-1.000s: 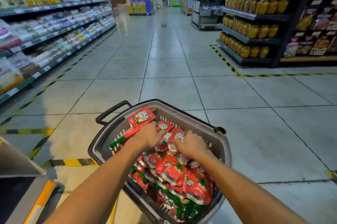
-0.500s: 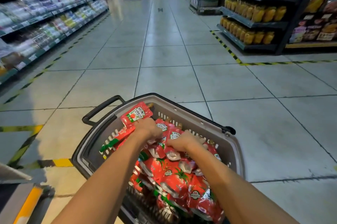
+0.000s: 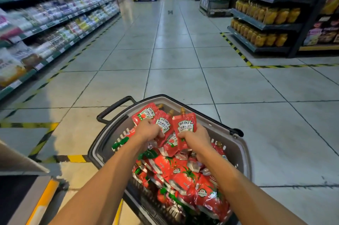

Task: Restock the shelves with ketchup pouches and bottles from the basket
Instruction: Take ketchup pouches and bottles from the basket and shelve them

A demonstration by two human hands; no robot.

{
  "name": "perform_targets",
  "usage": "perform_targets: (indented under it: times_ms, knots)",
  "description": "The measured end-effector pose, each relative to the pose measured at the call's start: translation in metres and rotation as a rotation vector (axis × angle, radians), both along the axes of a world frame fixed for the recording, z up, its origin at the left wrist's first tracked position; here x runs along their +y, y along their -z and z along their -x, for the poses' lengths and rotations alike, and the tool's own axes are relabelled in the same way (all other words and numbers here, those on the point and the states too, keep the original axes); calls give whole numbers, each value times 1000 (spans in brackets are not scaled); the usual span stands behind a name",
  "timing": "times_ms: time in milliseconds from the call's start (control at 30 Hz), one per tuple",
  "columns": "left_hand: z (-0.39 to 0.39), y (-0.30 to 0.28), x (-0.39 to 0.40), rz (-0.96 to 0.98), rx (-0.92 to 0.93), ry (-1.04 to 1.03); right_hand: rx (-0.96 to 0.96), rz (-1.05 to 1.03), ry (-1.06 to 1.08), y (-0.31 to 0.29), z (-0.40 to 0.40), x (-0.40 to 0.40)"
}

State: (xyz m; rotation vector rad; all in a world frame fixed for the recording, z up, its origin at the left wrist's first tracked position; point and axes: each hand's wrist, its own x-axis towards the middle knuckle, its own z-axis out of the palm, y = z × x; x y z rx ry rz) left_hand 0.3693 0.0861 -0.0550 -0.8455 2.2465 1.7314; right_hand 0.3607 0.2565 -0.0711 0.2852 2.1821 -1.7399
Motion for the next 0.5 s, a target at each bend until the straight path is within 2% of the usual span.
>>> perform_targets:
  times_ms: [100,233,500]
  knots:
    - [-35,-25,-14,-210,111,-136,27,163,-62,-25,-17,-10]
    - [-102,-69,-39,-336,245,-300,54,338,-228,-63,-53,-35]
    - [-281,-157,-90,-258,468,-646,55,554,-526,-138,-153,-123]
